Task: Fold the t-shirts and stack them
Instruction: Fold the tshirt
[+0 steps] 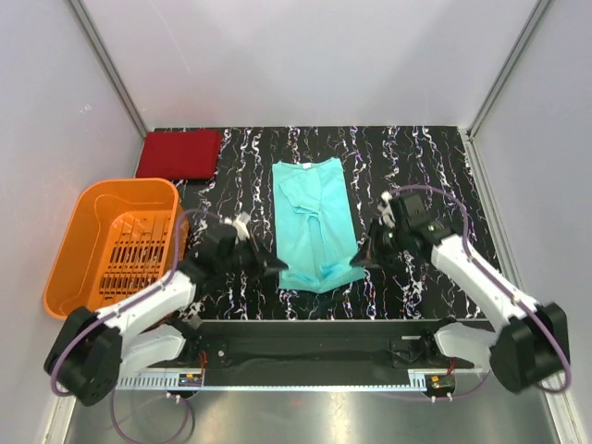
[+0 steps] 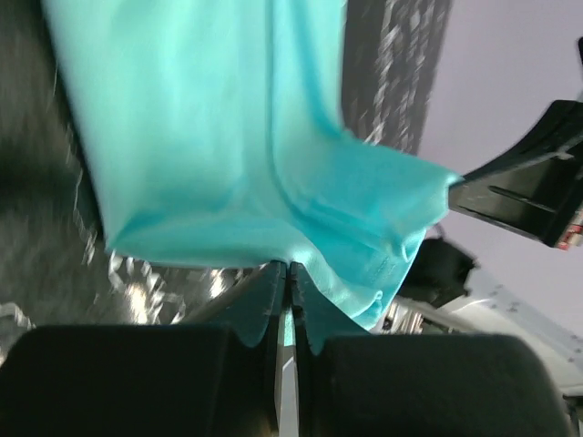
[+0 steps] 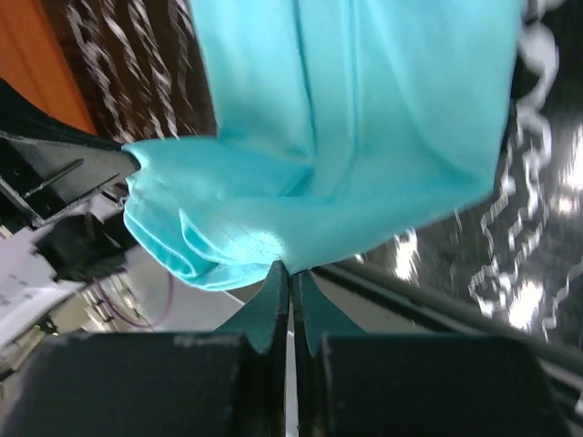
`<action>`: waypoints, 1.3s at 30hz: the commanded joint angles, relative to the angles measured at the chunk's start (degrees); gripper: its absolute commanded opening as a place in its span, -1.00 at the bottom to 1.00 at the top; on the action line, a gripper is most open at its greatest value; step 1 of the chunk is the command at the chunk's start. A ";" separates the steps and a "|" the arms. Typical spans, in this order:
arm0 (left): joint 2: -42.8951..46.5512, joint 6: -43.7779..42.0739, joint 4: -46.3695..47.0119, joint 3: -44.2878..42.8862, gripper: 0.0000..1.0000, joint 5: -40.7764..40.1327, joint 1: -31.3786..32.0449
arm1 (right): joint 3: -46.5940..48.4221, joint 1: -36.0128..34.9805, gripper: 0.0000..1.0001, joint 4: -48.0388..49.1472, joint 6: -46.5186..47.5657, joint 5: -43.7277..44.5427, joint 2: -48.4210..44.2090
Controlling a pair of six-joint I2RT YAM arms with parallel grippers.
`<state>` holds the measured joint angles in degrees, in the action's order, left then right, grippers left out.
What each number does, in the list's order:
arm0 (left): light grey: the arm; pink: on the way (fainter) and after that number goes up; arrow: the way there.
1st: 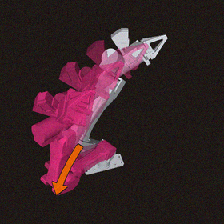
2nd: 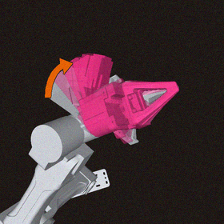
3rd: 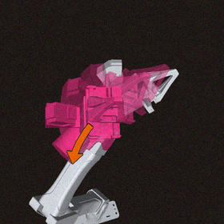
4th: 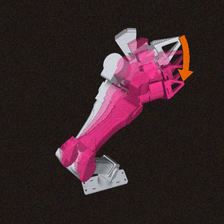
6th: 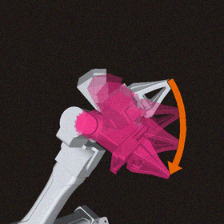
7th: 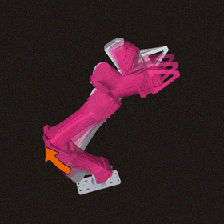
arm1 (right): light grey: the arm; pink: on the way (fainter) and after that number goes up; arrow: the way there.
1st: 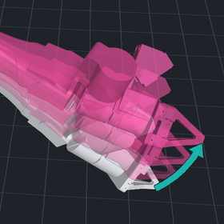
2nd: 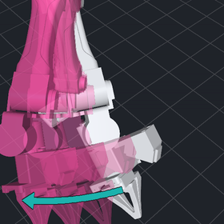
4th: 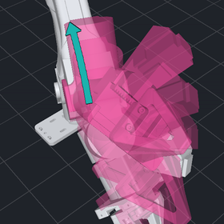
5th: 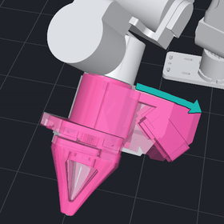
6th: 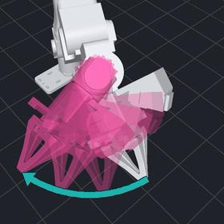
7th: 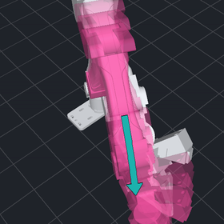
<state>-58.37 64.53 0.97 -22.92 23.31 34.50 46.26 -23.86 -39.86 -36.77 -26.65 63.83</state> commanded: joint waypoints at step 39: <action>-46.40 -17.24 3.61 -38.16 -0.30 16.26 -20.44 | 42.76 14.63 -0.66 6.89 14.19 -15.71 54.72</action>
<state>-104.81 50.19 4.58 -58.24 41.15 14.72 85.12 -9.61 -35.07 -23.59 -39.90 117.05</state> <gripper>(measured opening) 0.319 0.142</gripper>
